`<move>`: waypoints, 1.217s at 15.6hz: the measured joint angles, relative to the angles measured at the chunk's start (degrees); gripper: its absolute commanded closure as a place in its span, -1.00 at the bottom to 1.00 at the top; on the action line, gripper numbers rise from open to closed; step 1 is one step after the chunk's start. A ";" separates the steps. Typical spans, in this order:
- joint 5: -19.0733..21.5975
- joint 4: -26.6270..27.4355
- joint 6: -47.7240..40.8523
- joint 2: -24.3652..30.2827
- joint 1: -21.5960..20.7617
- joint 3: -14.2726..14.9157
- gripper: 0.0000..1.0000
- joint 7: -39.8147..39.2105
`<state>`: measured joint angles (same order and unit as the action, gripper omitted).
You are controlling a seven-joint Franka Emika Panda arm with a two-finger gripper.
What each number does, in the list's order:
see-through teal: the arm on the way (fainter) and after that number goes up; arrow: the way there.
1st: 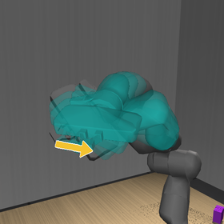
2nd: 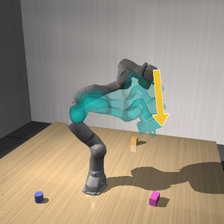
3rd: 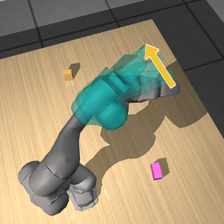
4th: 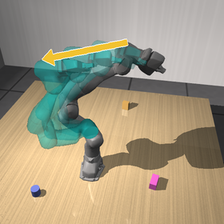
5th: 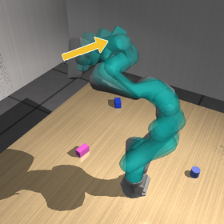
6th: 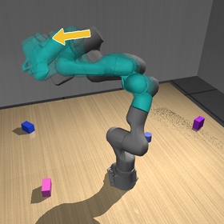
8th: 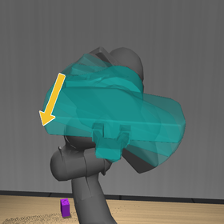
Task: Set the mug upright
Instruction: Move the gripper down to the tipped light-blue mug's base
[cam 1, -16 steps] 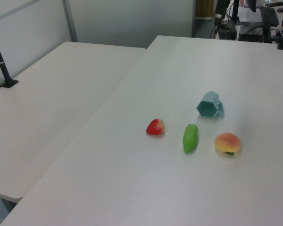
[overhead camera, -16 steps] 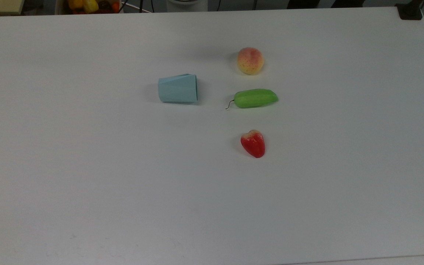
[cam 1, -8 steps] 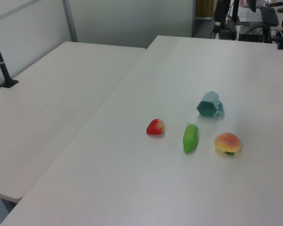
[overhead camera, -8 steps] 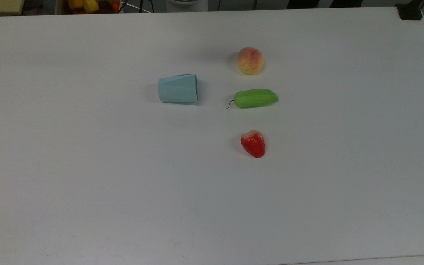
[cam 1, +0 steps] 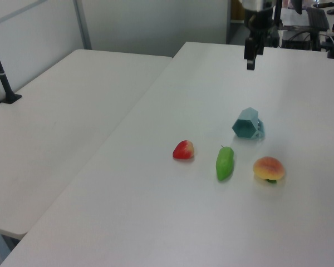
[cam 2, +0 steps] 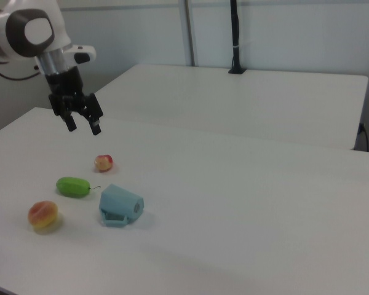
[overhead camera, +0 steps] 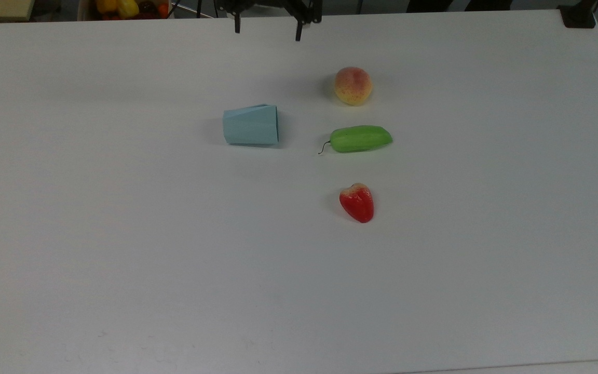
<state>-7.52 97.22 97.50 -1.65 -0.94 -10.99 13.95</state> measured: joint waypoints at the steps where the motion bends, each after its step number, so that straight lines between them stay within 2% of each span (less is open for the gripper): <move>1: -1.09 0.99 0.97 -0.28 -0.09 -0.77 -1.00 1.95; 3: -3.64 2.43 2.30 -1.46 -0.47 -2.19 -1.00 5.29; 6: -8.84 4.33 3.39 -4.31 -2.71 -2.72 -1.00 9.32; 8: -12.46 7.53 7.80 -5.82 -3.97 -2.99 -1.00 13.20; 10: -15.15 10.83 11.55 -6.63 -4.28 -3.27 -1.00 15.69; 14: -19.49 13.99 15.32 -8.61 -4.28 -3.27 -1.00 18.66; 16: -24.27 15.71 17.86 -10.10 -4.26 -3.27 -1.00 22.20; 19: -29.43 16.61 18.18 -11.35 -4.19 -3.27 -1.00 25.72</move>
<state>-36.95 113.82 115.68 -13.00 -5.14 -14.26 39.67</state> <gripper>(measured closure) 0.000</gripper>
